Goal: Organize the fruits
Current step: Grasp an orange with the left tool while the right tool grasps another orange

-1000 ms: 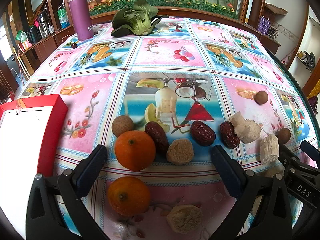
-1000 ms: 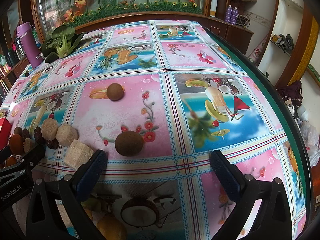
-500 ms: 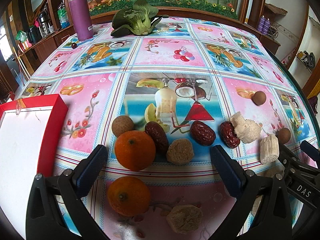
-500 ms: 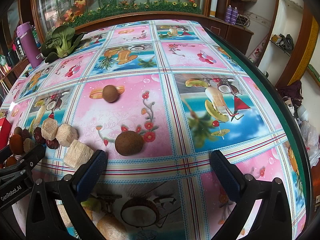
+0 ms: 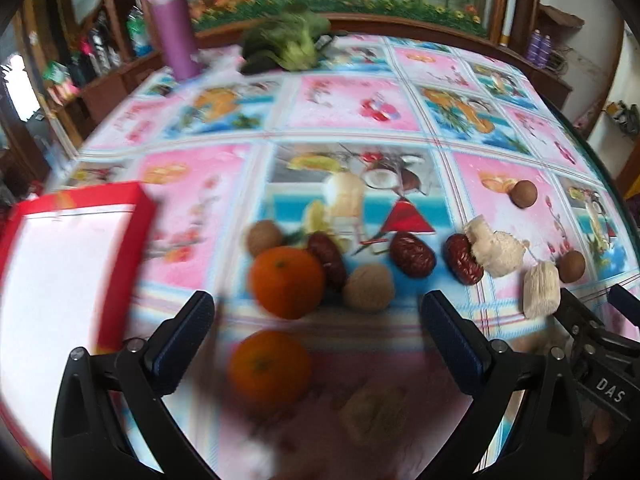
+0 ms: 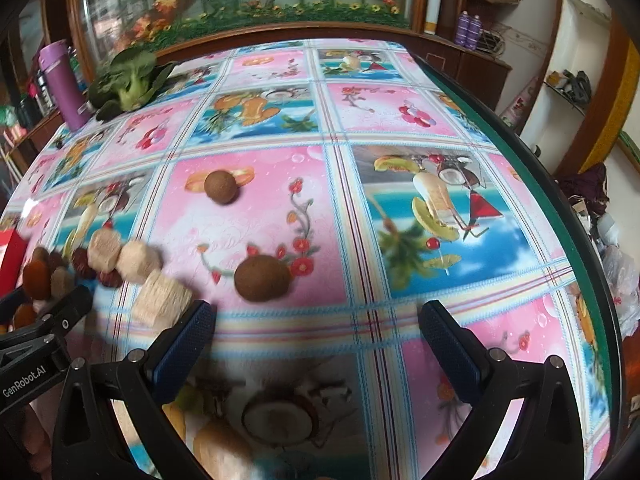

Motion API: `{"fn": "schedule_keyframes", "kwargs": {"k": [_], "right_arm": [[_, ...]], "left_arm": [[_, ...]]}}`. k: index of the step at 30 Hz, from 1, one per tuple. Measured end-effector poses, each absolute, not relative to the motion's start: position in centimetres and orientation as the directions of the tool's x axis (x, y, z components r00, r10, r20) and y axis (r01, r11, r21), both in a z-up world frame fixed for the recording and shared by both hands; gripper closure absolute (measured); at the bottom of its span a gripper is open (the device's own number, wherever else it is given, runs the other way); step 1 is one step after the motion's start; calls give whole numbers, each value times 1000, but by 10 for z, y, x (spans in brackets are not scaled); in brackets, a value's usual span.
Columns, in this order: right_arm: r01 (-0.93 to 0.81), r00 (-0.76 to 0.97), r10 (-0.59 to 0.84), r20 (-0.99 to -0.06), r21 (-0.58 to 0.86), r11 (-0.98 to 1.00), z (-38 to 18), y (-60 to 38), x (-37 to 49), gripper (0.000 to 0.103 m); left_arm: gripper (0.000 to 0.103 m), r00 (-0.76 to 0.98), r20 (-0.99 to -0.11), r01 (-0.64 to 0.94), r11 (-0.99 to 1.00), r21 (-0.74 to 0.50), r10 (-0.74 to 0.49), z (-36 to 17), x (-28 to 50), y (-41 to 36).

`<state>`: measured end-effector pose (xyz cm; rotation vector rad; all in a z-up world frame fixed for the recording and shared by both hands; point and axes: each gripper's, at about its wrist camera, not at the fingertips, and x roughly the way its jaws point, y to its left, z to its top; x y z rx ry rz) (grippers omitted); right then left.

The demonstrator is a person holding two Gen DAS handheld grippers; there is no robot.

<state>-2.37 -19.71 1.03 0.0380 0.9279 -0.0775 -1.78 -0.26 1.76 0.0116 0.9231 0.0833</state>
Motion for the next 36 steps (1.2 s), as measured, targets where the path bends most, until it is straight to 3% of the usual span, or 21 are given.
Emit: {"fn": "schedule_keyframes", "kwargs": {"k": [7, 16, 21, 23, 29, 34, 36], "right_arm": [[17, 768, 9, -641, 35, 999, 74, -187, -82, 1], [-42, 809, 45, -586, 19, 999, 101, -155, -111, 1], [-83, 780, 78, -622, 21, 996, 89, -144, -109, 1], [-102, 761, 84, -643, 9, 995, 82, -137, -104, 3], [-203, 686, 181, -705, 54, 978, 60, -103, -75, 15], [-284, 599, 297, -744, 150, 947, 45, -73, -56, 37], [-294, 578, 319, -751, 174, 940, 42, -63, -48, 40]], "left_arm": [[0, 787, -613, -32, 997, 65, 66, 99, -91, 8], [0, 808, -589, 16, 1000, -1, -13, 124, -127, 32], [3, 742, -667, 18, 997, -77, -65, 101, -122, 64], [9, 718, -693, 8, 996, -87, -66, 92, -121, 79], [10, 676, -736, -26, 997, -67, -32, 77, -109, 115], [10, 672, -741, 11, 1000, 11, 0, 82, -105, 123], [10, 670, -742, 25, 999, 39, 12, 82, -108, 128]]}}
